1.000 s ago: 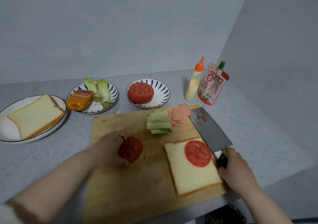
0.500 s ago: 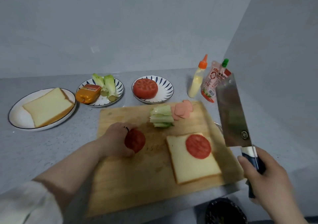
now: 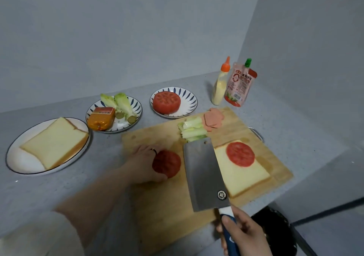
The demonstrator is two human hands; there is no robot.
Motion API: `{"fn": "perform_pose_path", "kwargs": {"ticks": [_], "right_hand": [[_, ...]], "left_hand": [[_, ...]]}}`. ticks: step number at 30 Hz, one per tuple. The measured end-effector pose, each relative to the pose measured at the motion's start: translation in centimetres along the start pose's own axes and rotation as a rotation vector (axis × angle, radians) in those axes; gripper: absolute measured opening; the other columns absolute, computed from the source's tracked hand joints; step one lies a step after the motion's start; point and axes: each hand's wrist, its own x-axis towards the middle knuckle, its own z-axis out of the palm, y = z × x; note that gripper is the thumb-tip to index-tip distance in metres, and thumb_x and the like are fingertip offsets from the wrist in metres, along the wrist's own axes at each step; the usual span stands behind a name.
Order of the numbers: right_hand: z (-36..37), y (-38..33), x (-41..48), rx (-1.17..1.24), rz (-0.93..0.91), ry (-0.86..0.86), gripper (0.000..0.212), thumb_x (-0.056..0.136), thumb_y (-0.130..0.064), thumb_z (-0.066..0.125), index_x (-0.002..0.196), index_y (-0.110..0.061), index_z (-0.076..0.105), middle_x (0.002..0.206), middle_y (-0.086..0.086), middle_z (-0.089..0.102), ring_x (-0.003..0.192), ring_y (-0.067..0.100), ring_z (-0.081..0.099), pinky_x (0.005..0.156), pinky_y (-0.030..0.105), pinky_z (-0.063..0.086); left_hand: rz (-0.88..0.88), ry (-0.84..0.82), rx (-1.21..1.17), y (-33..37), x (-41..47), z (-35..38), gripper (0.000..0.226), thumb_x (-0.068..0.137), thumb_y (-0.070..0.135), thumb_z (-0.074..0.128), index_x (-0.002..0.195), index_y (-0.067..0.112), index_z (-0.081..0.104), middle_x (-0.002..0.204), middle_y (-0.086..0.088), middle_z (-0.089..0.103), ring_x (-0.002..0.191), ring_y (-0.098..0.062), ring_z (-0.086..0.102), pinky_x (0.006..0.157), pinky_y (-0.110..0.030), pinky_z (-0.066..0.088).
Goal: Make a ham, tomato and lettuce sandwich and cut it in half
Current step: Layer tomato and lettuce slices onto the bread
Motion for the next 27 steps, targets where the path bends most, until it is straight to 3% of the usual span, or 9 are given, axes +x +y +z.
{"fn": "perform_pose_path", "kwargs": {"ticks": [6, 12, 16, 20, 24, 27], "right_hand": [[0.8, 0.1, -0.3, -0.034, 0.03, 0.003, 0.014, 0.088, 0.0, 0.053, 0.088, -0.006, 0.066, 0.051, 0.011, 0.057, 0.039, 0.022, 0.047, 0.041, 0.026, 0.041], [3.0, 0.8, -0.8, 0.002, 0.063, -0.1, 0.013, 0.087, 0.002, 0.053, 0.085, 0.0, 0.066, 0.049, 0.011, 0.056, 0.035, 0.017, 0.047, 0.041, 0.02, 0.04], [4.1, 0.9, -0.6, 0.074, 0.06, -0.13, 0.021, 0.086, 0.006, 0.052, 0.093, -0.006, 0.068, 0.056, 0.016, 0.06, 0.04, 0.023, 0.048, 0.047, 0.026, 0.042], [3.4, 0.6, -0.8, 0.073, 0.023, -0.139, 0.02, 0.086, 0.005, 0.053, 0.091, -0.006, 0.068, 0.056, 0.016, 0.06, 0.038, 0.022, 0.048, 0.042, 0.024, 0.041], [1.1, -0.4, -1.2, 0.081, -0.017, -0.104, 0.019, 0.087, 0.003, 0.052, 0.088, -0.006, 0.068, 0.056, 0.016, 0.06, 0.037, 0.023, 0.047, 0.038, 0.024, 0.039], [-1.8, -1.4, -1.9, 0.08, -0.062, -0.065, 0.027, 0.086, 0.004, 0.051, 0.085, -0.012, 0.072, 0.057, 0.017, 0.06, 0.037, 0.023, 0.047, 0.038, 0.024, 0.038]], "left_hand": [[0.041, 0.001, -0.098, -0.6, 0.1, 0.4, 0.089, 0.069, 0.047, 0.071, 0.139, 0.029, 0.02, 0.142, 0.001, 0.03, 0.131, -0.019, 0.024, 0.106, -0.03, 0.023], [0.093, 0.034, -0.256, -1.3, -0.2, 1.5, 0.084, 0.071, 0.039, 0.072, 0.139, 0.029, 0.022, 0.142, 0.0, 0.033, 0.13, -0.017, 0.03, 0.108, -0.03, 0.024], [0.097, 0.04, -0.28, -1.3, -0.5, 1.5, 0.084, 0.073, 0.039, 0.07, 0.14, 0.031, 0.02, 0.143, 0.002, 0.03, 0.13, -0.016, 0.028, 0.103, -0.024, 0.022], [0.134, 0.09, -0.285, -0.6, -0.7, 1.3, 0.08, 0.076, 0.039, 0.067, 0.14, 0.032, 0.02, 0.143, 0.003, 0.031, 0.13, -0.016, 0.028, 0.101, -0.023, 0.021], [0.253, 0.158, -0.272, 2.4, 0.0, 0.4, 0.077, 0.073, 0.041, 0.067, 0.138, 0.028, 0.028, 0.139, 0.002, 0.037, 0.129, -0.018, 0.033, 0.107, -0.031, 0.027], [0.353, 0.261, -0.231, 6.1, 1.0, 0.4, 0.076, 0.068, 0.038, 0.07, 0.134, 0.022, 0.038, 0.131, 0.0, 0.049, 0.122, -0.017, 0.043, 0.099, -0.02, 0.027]]}}
